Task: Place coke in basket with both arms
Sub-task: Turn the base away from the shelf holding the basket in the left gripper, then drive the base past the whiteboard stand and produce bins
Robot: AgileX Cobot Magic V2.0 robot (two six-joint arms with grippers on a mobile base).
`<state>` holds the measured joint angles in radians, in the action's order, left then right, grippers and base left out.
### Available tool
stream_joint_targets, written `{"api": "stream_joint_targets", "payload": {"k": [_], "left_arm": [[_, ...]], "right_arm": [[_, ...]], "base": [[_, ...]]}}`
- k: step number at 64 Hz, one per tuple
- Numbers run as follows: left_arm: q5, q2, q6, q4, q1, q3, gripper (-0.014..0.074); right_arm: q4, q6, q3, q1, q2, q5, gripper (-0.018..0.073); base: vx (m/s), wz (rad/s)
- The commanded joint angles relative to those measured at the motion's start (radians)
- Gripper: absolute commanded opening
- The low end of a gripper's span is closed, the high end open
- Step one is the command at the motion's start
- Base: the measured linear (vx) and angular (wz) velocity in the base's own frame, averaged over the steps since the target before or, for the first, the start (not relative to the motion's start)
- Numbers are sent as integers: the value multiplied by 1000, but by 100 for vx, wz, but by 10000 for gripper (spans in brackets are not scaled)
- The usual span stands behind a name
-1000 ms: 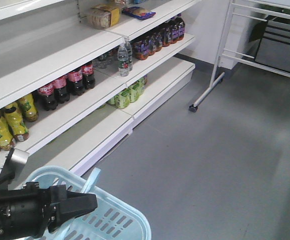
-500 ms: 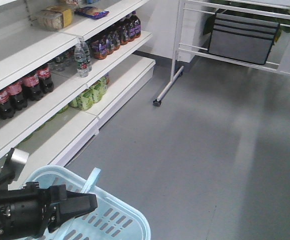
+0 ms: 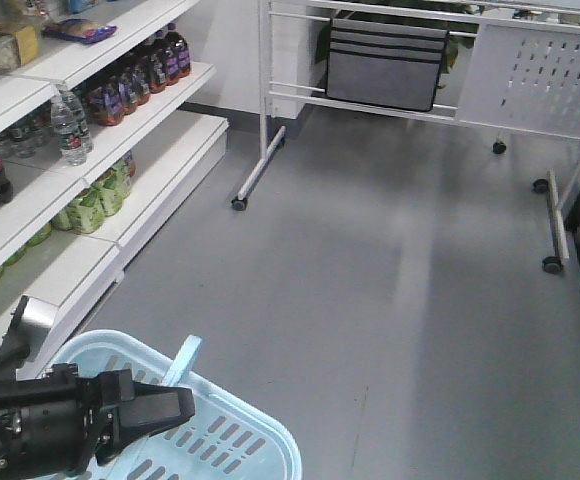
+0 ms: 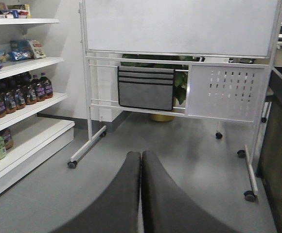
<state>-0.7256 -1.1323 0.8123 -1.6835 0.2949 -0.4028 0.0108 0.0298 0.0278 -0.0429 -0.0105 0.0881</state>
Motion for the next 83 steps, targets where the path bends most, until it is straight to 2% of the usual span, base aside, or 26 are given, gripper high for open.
{"api": "stream_joint_targets", "payload": {"k": [1,83], "left_arm": [[-45,23,5,-99,4,-26,-6],[-45,23,5,-99,4,-26,-6]], "right_arm": [[-4,10,8,0,-13,-71,-10],[-4,10,8,0,-13,-70,-10]], "base": [[-3,-33],[0,-23]]}}
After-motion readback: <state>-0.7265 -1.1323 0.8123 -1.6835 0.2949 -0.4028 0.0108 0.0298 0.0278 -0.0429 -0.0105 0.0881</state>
